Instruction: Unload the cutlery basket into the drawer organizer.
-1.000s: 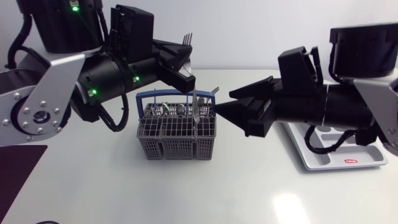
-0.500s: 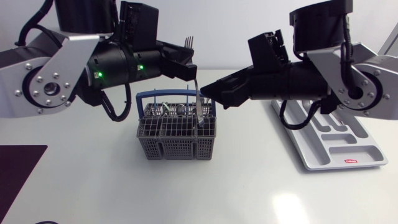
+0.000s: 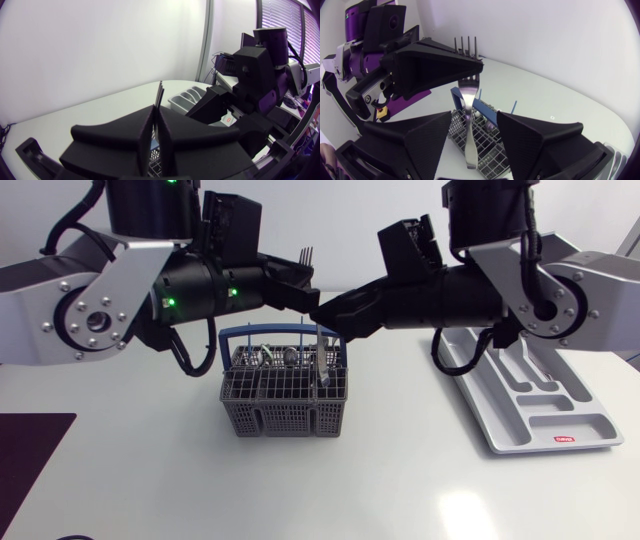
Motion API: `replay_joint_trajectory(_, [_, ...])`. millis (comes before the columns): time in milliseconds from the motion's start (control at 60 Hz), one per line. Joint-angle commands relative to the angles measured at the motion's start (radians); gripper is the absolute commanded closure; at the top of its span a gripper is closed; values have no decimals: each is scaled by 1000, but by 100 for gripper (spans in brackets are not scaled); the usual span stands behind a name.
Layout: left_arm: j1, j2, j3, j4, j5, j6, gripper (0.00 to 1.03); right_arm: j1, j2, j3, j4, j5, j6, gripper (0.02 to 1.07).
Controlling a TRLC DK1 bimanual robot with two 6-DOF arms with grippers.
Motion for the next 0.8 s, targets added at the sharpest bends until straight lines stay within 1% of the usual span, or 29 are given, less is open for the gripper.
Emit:
replay_joint_trajectory(0, [8,9,36,4,11,-16,95,16,27,28,-1,14,-3,45])
replay_joint_trajectory(50, [9,7,36,3,11,-16,95,27,34,30,-1,25,-10,46])
replay_joint_trajectory(83, [9,6,34,3,11,-16,95,30,40,30,1,25,-14,48])
replay_joint_trajectory(183, [9,1,31,-1,11,-16,95,30,48,27,9,26,-17,49])
replay_joint_trajectory(250, [12,0,31,-4,13,-16,95,30,50,20,19,26,-17,56])
replay_joint_trajectory(300, [14,0,33,-7,14,-16,95,30,51,19,21,26,-18,59])
replay_joint_trajectory(333, [15,0,34,-10,17,-16,95,30,51,17,25,26,-20,63])
replay_joint_trajectory(400, [15,0,34,-10,19,-16,95,30,53,14,30,25,-21,67])
replay_joint_trajectory(533, [18,1,37,-13,23,-21,95,34,57,11,30,22,-29,79])
replay_joint_trajectory(600, [22,1,39,-14,26,-23,95,36,59,10,30,20,-32,80])
replay_joint_trajectory(617, [22,3,39,-14,26,-23,95,38,60,10,32,20,-33,84])
replay_joint_trajectory(667, [22,3,40,-14,26,-23,95,39,62,10,35,20,-35,88])
replay_joint_trajectory(750, [20,4,43,-16,26,-23,95,41,70,11,36,19,-35,93])
replay_joint_trajectory(783, [20,6,46,-17,26,-23,95,42,71,11,36,19,-37,93])
